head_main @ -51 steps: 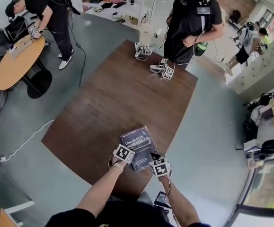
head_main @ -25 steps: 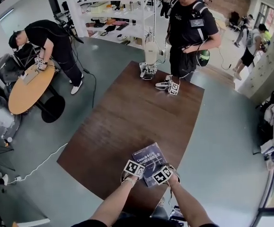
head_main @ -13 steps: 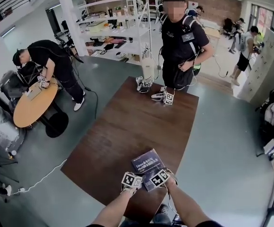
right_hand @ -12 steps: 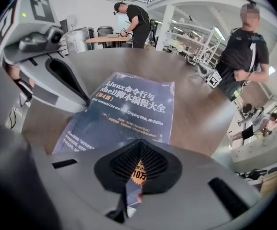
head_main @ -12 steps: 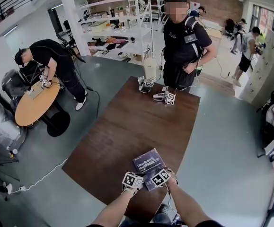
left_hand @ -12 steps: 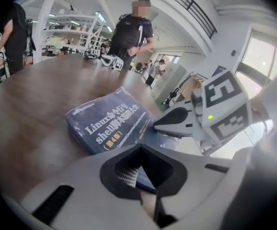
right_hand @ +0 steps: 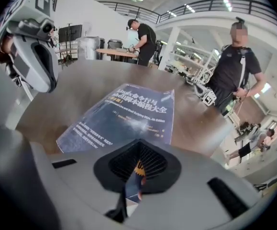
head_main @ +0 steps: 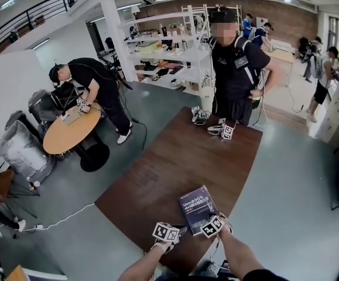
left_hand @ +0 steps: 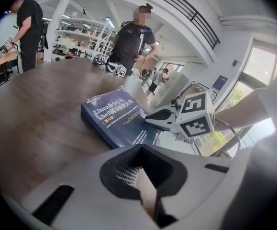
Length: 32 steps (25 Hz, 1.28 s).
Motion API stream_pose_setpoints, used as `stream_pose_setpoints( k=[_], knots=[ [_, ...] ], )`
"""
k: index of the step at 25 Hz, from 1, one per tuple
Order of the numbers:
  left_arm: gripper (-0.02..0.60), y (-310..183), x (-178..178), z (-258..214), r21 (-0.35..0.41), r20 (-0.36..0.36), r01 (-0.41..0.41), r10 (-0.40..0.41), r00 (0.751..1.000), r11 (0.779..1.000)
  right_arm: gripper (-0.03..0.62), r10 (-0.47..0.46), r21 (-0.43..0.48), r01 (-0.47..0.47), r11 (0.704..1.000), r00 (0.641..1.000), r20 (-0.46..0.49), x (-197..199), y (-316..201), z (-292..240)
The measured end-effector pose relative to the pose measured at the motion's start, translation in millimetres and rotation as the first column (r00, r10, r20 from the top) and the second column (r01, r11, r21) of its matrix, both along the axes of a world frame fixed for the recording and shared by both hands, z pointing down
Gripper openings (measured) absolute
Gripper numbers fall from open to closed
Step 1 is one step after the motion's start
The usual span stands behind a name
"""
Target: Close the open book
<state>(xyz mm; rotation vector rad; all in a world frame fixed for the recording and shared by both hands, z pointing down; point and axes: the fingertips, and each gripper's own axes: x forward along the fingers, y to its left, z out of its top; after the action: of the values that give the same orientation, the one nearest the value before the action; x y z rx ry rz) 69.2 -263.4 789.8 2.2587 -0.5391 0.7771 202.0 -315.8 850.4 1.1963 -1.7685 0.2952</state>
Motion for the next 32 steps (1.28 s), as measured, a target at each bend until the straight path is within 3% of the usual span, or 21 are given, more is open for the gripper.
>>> stream_pose_setpoints(
  k=[5,10,14,17,20,23,27,32],
  knots=[
    [0.003,21.7,-10.9,-19.3,0.077,-0.031,0.068,-0.065,0.997,0.995,-0.014,-0.065,0.179,0.058,0.982,0.997,0.035,-4.6,4.6,-50.6],
    [0.003,37.3,-14.7,-45.6,0.14,-0.115,0.183,-0.168,0.979,0.973,-0.014,-0.089,0.279,0.042,0.959,0.983,0.16,-5.2,8.5,-87.7],
    [0.003,58.8,-10.8,-80.9,0.194,-0.2,0.245,-0.206,0.958,0.95,-0.014,-0.048,0.328,-0.084,0.941,0.926,0.375,-0.7,21.9,-142.0],
    [0.003,68.4,-10.2,-114.6,0.238,-0.284,0.282,-0.211,0.935,0.929,-0.014,-0.08,0.374,-0.113,0.92,0.883,0.463,-0.5,31.7,-189.1],
    [0.003,74.8,-12.9,-148.1,0.268,-0.363,0.319,-0.212,0.907,0.909,-0.014,-0.106,0.39,-0.116,0.913,0.858,0.503,3.2,46.8,-211.7],
    [0.003,80.2,-16.9,-173.2,0.249,-0.426,0.34,-0.213,0.879,0.907,-0.014,-0.088,0.354,-0.136,0.925,0.831,0.55,10.7,70.2,-211.9],
    [0.003,93.4,-27.8,-191.8,0.256,-0.458,0.344,-0.2,0.866,0.904,-0.015,-0.087,0.327,-0.13,0.936,0.813,0.575,10.0,109.6,-210.5],
    [0.003,114.2,-48.0,-214.9,0.276,-0.507,0.313,-0.139,0.851,0.909,-0.014,-0.107,0.355,-0.121,0.927,0.821,0.56,-9.2,153.4,-235.7]
  ],
)
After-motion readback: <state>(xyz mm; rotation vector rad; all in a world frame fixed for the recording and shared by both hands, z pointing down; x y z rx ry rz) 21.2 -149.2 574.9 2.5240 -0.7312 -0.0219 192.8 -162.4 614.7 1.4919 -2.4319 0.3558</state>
